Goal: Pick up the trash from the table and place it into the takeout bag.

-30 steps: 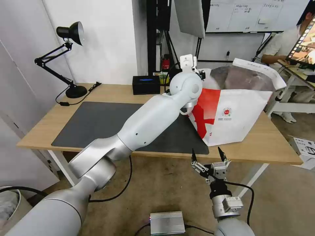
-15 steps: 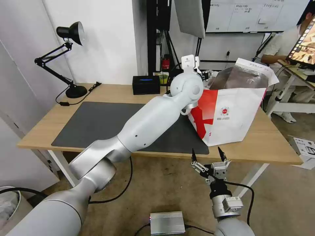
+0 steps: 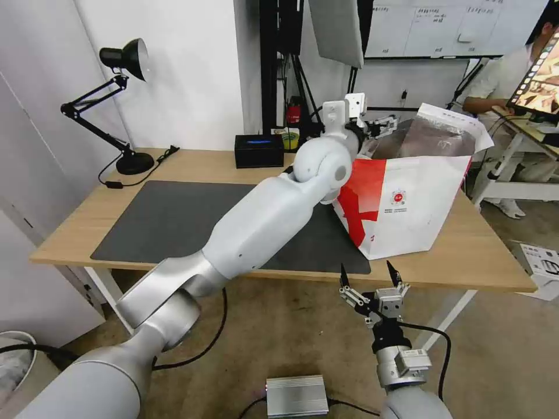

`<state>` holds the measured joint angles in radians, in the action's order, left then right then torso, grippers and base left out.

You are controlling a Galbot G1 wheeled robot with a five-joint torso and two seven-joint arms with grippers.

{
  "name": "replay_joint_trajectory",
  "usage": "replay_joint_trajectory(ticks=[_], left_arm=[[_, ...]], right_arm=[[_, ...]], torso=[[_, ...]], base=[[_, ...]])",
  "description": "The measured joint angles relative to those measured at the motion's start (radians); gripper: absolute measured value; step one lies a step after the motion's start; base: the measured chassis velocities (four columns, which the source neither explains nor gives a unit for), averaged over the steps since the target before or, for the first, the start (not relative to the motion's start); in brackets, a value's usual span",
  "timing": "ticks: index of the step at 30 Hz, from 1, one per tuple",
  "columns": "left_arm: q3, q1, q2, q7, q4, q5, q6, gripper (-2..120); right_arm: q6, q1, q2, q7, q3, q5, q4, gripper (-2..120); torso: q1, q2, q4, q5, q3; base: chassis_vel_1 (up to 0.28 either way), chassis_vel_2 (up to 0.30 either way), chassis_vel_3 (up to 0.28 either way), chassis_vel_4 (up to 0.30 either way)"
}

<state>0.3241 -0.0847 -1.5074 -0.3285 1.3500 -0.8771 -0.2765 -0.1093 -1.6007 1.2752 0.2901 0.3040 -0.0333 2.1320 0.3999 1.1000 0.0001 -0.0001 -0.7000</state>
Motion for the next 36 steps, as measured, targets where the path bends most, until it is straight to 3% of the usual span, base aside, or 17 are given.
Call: replay_joint_trajectory(ticks=[7, 9, 16, 18, 20, 23, 26, 32, 35, 36], left_arm=[[-0.022, -0.060, 0.128, 0.097, 0.065, 0.135, 0.085, 100], [-0.031, -0.073, 0.141, 0.100, 0.081, 0.140, 0.086, 100], [-0.091, -0.141, 0.209, 0.108, 0.160, 0.184, 0.059, 100], [-0.133, -0.191, 0.256, 0.125, 0.205, 0.218, 0.012, 100], [-0.140, -0.200, 0.262, 0.127, 0.211, 0.221, 0.007, 100], [-0.193, -0.266, 0.302, 0.150, 0.247, 0.252, -0.013, 100], [-0.279, -0.384, 0.350, 0.216, 0.291, 0.328, -0.011, 100], [-0.385, -0.520, 0.385, 0.252, 0.348, 0.369, 0.003, 100], [-0.520, -0.676, 0.411, 0.295, 0.422, 0.396, 0.027, 100], [-0.520, -0.676, 0.411, 0.295, 0.422, 0.396, 0.027, 100]], right_arm=[[0.000, 0.000, 0.000, 0.000, 0.000, 0.000, 0.000, 100], [0.000, 0.000, 0.000, 0.000, 0.000, 0.000, 0.000, 100], [0.000, 0.000, 0.000, 0.000, 0.000, 0.000, 0.000, 100], [0.000, 0.000, 0.000, 0.000, 0.000, 0.000, 0.000, 100], [0.000, 0.000, 0.000, 0.000, 0.000, 0.000, 0.000, 100], [0.000, 0.000, 0.000, 0.000, 0.000, 0.000, 0.000, 100], [0.000, 0.000, 0.000, 0.000, 0.000, 0.000, 0.000, 100], [0.000, 0.000, 0.000, 0.000, 0.000, 0.000, 0.000, 100], [0.000, 0.000, 0.000, 0.000, 0.000, 0.000, 0.000, 100], [0.000, 0.000, 0.000, 0.000, 0.000, 0.000, 0.000, 100]], torso=[[0.000, 0.000, 0.0003, -0.0002, 0.000], [0.000, 0.000, 0.0003, -0.0002, 0.000], [0.000, 0.000, -0.0001, -0.0002, 0.000], [0.000, 0.000, 0.0000, -0.0001, 0.000], [0.000, 0.000, 0.0000, 0.0000, 0.000], [0.000, 0.000, -0.0001, -0.0001, 0.000], [0.000, 0.000, -0.0002, -0.0002, 0.000], [0.000, 0.000, 0.0001, -0.0002, 0.000], [0.000, 0.000, -0.0001, 0.0000, 0.000], [0.000, 0.000, -0.0001, 0.0000, 0.000]], base=[[0.000, 0.000, 0.000, 0.000], [0.000, 0.000, 0.000, 0.000], [0.000, 0.000, 0.000, 0.000], [0.000, 0.000, 0.000, 0.000], [0.000, 0.000, 0.000, 0.000], [0.000, 0.000, 0.000, 0.000], [0.000, 0.000, 0.000, 0.000], [0.000, 0.000, 0.000, 0.000], [0.000, 0.000, 0.000, 0.000], [0.000, 0.000, 0.000, 0.000]])
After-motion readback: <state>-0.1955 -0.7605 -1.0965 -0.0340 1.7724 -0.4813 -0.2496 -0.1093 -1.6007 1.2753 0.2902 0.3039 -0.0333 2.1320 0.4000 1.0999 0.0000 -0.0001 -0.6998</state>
